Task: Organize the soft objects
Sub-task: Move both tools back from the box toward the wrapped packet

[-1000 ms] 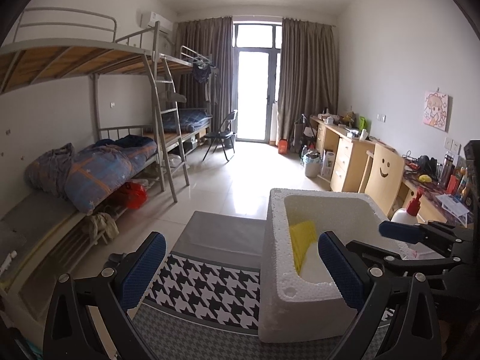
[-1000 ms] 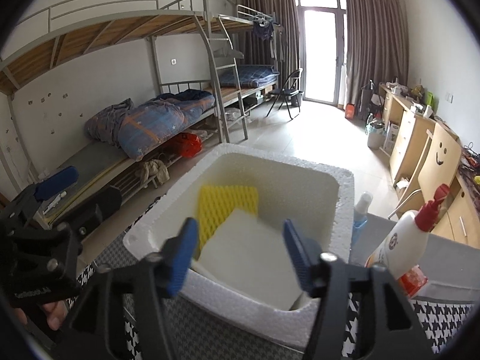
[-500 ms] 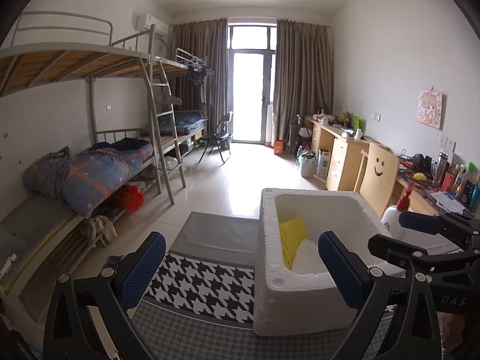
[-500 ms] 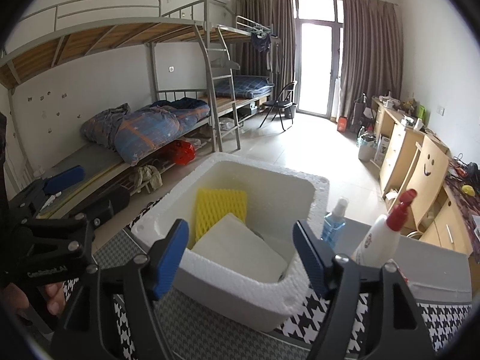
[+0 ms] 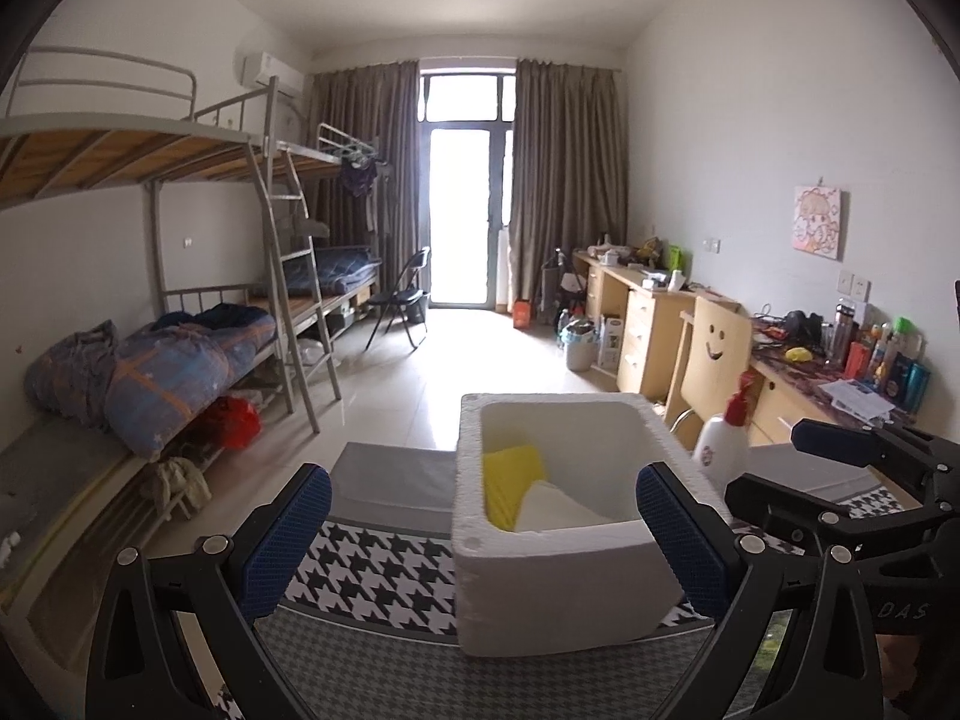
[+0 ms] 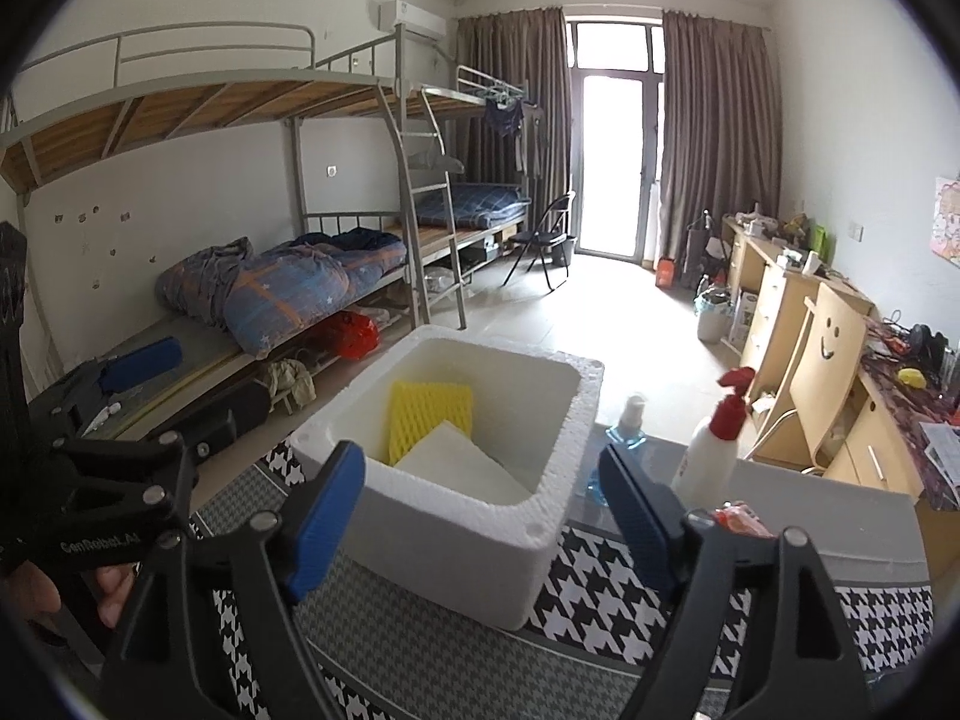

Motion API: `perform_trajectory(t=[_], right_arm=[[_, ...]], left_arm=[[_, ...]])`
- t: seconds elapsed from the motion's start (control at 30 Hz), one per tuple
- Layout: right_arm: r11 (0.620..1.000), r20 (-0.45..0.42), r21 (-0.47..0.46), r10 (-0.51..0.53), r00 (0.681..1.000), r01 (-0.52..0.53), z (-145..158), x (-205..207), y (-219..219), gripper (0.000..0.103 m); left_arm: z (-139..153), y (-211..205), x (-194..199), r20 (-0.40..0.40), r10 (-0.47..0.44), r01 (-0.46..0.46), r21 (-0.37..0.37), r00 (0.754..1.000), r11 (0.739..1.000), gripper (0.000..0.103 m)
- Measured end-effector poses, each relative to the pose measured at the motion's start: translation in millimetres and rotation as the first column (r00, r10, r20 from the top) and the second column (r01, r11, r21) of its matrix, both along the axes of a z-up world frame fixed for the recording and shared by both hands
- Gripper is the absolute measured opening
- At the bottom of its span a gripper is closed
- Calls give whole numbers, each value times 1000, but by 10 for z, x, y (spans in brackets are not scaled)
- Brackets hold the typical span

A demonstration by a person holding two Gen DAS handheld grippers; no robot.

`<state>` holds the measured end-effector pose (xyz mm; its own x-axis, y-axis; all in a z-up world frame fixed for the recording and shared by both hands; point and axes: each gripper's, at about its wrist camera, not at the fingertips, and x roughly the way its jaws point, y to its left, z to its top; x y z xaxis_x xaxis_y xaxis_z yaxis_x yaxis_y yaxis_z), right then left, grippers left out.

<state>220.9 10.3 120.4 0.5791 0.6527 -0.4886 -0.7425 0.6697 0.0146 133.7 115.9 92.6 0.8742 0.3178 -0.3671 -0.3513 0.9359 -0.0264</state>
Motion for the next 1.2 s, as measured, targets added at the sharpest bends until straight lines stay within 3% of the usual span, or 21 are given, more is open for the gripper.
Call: perform_trajectory(t=[0.4, 0.97, 1.2], right_arm=[[998, 62, 23, -56, 997, 55, -15, -222, -323, 84], [990, 75, 58, -131, 989, 126, -99, -380, -725, 84], [983, 83, 72, -176, 981, 170, -140, -448, -867, 84]], left_arm=[[-50, -237, -108, 2, -30, 30, 21, 1000, 999, 102], [-104, -517, -352, 35, -118, 118, 4, 992, 993, 102], [-146, -692, -409, 51, -142, 141, 35, 989, 989, 102]])
